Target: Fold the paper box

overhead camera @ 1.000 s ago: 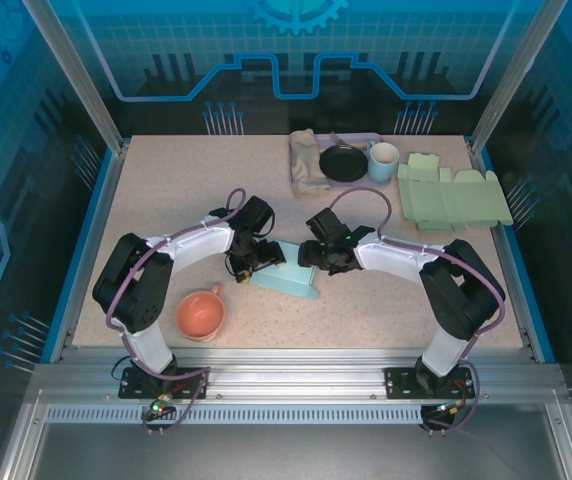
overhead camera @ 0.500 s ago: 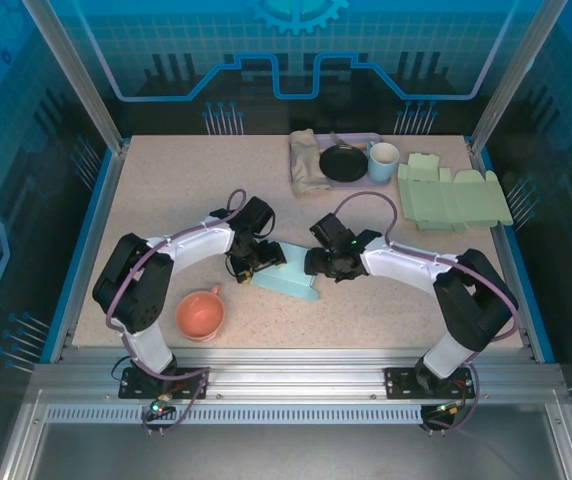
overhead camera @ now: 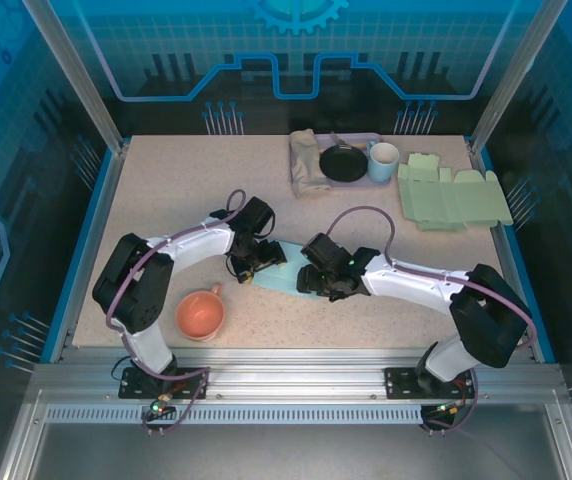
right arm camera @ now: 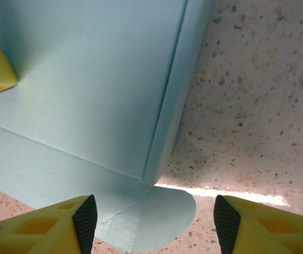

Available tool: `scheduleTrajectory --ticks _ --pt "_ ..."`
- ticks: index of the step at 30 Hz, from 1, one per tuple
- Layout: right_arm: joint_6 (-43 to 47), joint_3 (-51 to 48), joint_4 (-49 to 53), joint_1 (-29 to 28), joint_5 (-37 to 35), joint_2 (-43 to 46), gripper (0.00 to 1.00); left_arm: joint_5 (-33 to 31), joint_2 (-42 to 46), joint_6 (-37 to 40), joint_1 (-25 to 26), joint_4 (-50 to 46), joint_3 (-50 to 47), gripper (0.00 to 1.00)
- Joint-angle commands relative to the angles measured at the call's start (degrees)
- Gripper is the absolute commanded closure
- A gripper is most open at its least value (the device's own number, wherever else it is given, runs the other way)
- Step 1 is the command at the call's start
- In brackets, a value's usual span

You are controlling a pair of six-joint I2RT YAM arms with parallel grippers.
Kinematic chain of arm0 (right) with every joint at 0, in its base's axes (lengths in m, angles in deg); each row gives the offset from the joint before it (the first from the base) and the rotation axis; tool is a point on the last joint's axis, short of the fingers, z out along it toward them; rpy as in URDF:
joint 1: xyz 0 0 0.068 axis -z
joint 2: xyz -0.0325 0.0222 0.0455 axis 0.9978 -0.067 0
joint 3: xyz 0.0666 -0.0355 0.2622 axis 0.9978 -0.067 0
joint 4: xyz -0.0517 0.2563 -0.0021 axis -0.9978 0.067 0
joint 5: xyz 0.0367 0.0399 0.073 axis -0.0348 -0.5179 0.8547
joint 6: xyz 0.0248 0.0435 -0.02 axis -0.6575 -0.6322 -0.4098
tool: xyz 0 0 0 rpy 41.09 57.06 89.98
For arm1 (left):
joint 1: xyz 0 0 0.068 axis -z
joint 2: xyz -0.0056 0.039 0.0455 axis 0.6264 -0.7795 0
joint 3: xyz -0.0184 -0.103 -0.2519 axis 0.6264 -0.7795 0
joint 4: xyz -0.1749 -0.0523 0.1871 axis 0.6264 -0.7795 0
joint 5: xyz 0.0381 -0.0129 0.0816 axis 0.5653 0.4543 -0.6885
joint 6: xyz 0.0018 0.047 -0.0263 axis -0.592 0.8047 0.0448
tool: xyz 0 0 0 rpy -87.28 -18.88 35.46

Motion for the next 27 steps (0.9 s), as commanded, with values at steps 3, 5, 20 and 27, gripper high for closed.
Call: scheduleTrajectory --ticks 3,5,20,27 --pt "-4.3 -0.6 -4.6 -1.1 3.1 -1.8 0.41 -2.7 -1.8 -1.0 0.2 -1.8 -2.3 0.20" --pt "-4.5 -0.4 -5.1 -1.5 3.6 -2.4 0.43 -2.7 -1.8 -0.9 0.2 -1.9 -2.4 0.20" --pt "-6.5 -3.7 -9.2 -1.8 5.0 -1.2 0.56 -2.5 -2.1 -1.3 0.3 -1.1 -2.8 0.20" --pt "-3.3 -1.8 -4.9 -1.9 2.2 -1.0 0.60 -2.6 -2.3 -1.3 0.3 -0.9 -3.1 0.20"
